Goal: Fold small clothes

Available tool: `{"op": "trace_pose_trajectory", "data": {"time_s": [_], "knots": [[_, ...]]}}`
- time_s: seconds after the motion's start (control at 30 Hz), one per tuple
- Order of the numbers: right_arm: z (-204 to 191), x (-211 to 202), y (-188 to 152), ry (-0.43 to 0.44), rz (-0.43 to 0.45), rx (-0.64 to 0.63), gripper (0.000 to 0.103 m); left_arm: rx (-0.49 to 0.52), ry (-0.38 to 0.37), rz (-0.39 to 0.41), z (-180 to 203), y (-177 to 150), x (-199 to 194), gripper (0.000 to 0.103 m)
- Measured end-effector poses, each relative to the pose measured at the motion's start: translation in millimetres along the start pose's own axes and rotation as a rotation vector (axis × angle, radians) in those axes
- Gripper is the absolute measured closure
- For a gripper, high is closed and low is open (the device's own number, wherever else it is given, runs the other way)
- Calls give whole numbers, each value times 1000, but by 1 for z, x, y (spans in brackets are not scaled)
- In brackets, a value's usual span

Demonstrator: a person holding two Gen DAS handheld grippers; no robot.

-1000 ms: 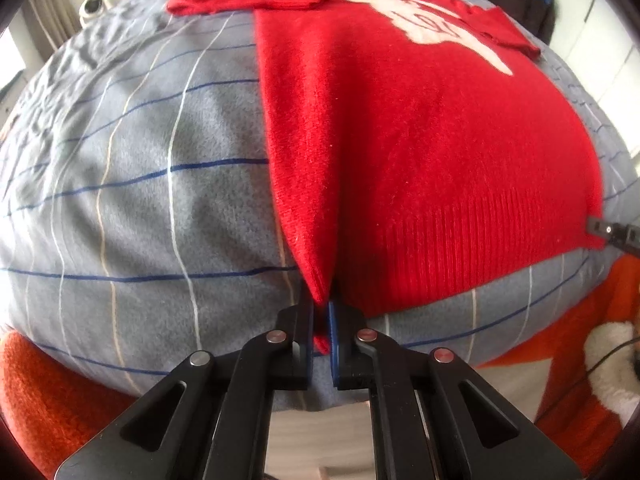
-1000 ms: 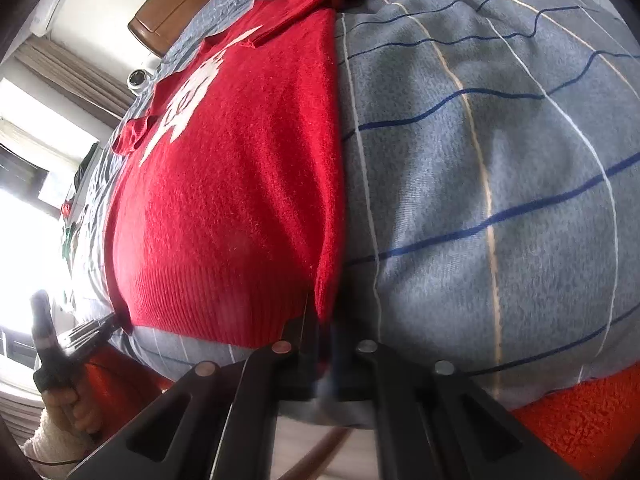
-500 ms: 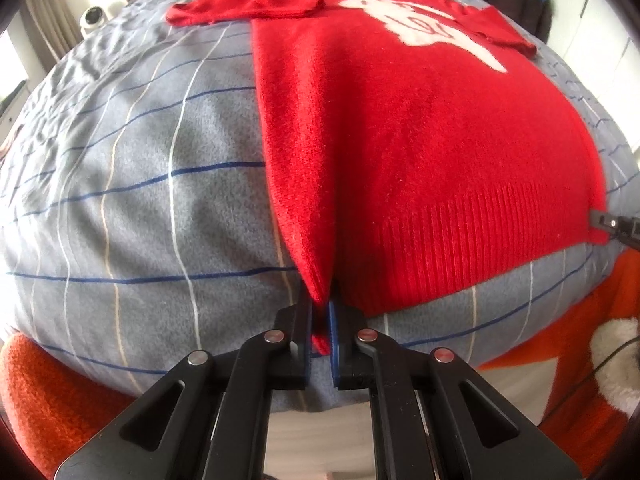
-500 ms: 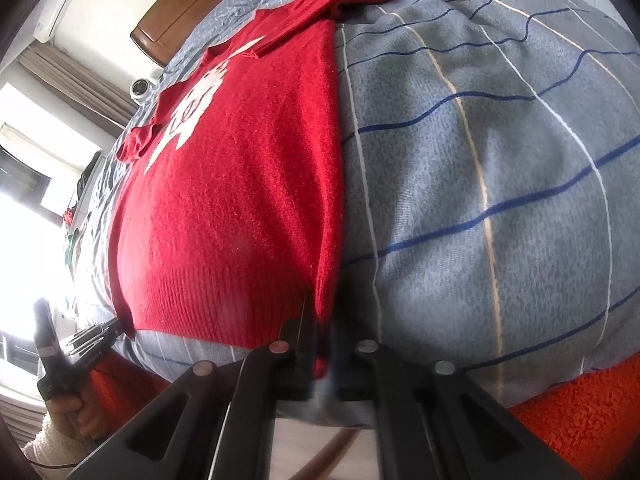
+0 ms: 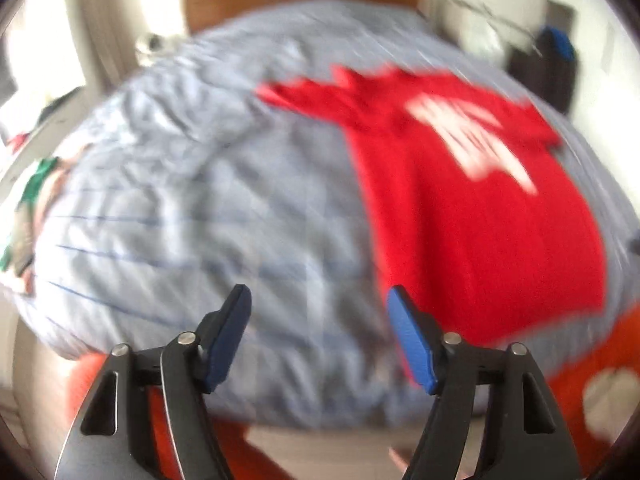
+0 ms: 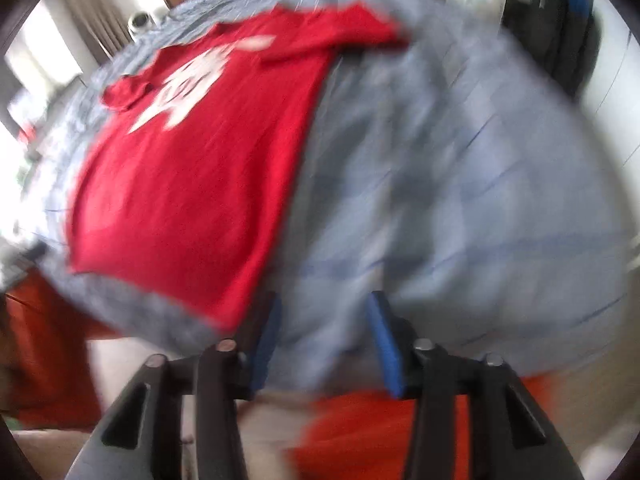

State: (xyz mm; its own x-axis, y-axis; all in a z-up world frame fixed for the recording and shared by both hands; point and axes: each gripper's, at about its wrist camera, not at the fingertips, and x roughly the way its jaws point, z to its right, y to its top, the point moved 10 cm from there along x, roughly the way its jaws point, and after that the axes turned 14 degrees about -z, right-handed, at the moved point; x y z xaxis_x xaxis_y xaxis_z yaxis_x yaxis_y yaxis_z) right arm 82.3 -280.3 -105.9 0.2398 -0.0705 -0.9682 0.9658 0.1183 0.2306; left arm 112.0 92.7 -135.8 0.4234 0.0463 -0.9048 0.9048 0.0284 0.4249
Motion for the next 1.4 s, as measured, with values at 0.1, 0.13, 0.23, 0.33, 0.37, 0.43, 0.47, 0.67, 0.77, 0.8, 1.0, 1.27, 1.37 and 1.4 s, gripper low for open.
{"op": "trace_pose_trajectory", "data": {"time_s": [0.1,0.13,0.23,0.33,0.37,0.43,0.47,0.67,0.77,0.8,1.0,1.27,1.37,1.4], "knots": [[-7,-32,59,-53,142,-83,43,-119,52,61,-29,15,11,30],[-16,-38,76,-41,182,-116,43,-143,72,72,-36,15,15,30],[-65,-35,133,-16,281,-276,36,-188,148,59,-49,3,31,30],[-109,10,177,-22,267,-415,36,-197,154,18,-53,-1,38,30],[-117,28,188,-37,247,-432,36,-200,158,21,-53,-1,38,30],[-124,65,209,-50,196,-432,37,-191,172,20,-54,-1,39,30],[-121,81,213,-50,169,-418,38,-186,180,17,-53,-1,40,30],[6,43,232,-16,267,21,96,-166,152,-13,-47,-1,50,30],[93,10,215,-65,307,175,96,-171,134,-25,-43,-2,52,30],[133,-2,203,-100,314,239,96,-174,128,-30,-41,-3,52,30],[249,-18,148,-131,307,478,96,-172,148,-35,-37,-7,53,30],[274,51,104,23,148,682,96,-163,185,-44,-40,-12,55,30],[282,76,85,84,109,758,97,-167,183,-48,-41,-12,56,30],[281,83,79,108,99,770,97,-165,186,-47,-41,-12,56,30]]}}
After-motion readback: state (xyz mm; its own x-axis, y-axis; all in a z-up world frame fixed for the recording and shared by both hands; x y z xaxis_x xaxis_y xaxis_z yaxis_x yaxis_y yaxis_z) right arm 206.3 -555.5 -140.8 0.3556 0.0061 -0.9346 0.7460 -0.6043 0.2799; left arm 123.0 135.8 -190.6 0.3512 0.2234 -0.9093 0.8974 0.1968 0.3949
